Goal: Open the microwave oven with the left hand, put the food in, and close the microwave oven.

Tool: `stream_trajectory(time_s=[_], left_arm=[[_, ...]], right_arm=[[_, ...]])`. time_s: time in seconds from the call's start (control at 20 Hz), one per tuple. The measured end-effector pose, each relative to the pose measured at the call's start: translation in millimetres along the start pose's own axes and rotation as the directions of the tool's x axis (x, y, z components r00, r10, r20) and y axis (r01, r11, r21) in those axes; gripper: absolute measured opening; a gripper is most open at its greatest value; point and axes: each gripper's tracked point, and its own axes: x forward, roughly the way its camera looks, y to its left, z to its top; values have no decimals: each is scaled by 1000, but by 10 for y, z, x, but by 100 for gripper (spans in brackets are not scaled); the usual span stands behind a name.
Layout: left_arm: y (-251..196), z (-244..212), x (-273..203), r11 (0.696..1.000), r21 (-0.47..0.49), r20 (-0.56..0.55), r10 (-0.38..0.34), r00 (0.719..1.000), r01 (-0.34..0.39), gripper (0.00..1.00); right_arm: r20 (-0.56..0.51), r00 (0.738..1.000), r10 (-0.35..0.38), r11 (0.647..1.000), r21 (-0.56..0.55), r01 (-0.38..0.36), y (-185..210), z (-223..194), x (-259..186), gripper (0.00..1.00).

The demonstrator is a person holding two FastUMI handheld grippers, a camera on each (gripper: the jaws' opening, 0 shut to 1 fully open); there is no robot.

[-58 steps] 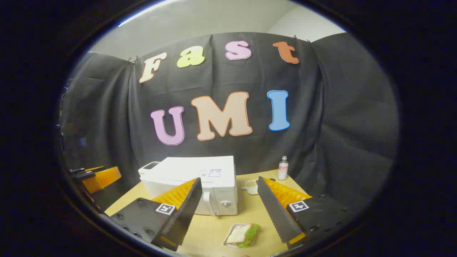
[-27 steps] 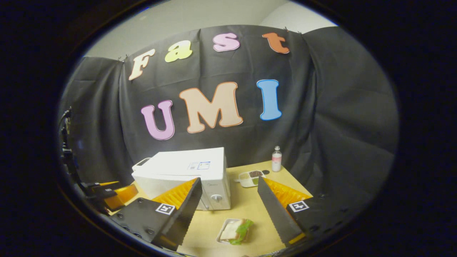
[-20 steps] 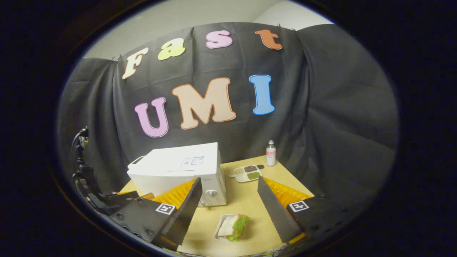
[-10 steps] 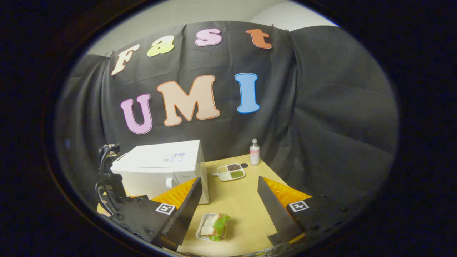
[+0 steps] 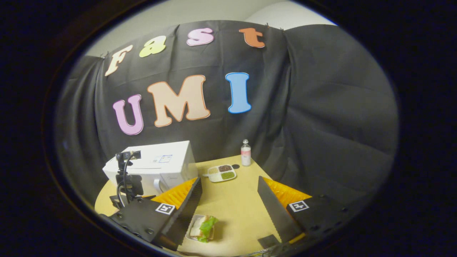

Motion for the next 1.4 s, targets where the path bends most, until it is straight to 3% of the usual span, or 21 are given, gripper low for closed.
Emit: stream_trajectory(time_s=[0.05, 0.15, 0.45, 0.5, 0.55, 0.6, 0.8, 1.05, 1.4], left_arm=[[-2, -19, 46, 1000, 0, -10, 4, 1000, -4, 80], [-12, -55, 129, 1000, -9, -27, 5, 1000, -6, 64], [-31, -15, 253, 999, -28, -36, 30, 999, -31, 53], [2, -24, 263, 998, -30, -41, 51, 998, -52, 41], [25, -31, 272, 998, -31, -45, 59, 997, -60, 40], [18, -22, 265, 998, -28, -44, 55, 998, -56, 31], [14, -45, 264, 998, 12, -61, 65, 996, -64, 25], [17, -43, 258, 997, -24, -42, 77, 996, -78, 12], [13, -40, 252, 998, -11, -23, 68, 997, -68, 9]], right_arm=[[6, 1000, -9, 1000, 2, 9, -43, 37, 0, 99], [20, 999, -30, 1000, 4, 30, -151, 89, 15, 99], [7, 997, -73, 997, 4, 73, -361, 44, 12, 99], [5, 997, -73, 997, 5, 73, -374, 38, 12, 99], [6, 997, -72, 997, 7, 72, -375, 41, 10, 99], [7, 998, -70, 998, 10, 70, -376, 47, 9, 99], [7, 999, -50, 999, 12, 50, -357, 30, 7, 99], [-2, 1000, -28, 999, 18, 28, -331, -14, -61, 99], [-15, 1000, -10, 1000, 24, 10, -409, -103, -189, 99]])
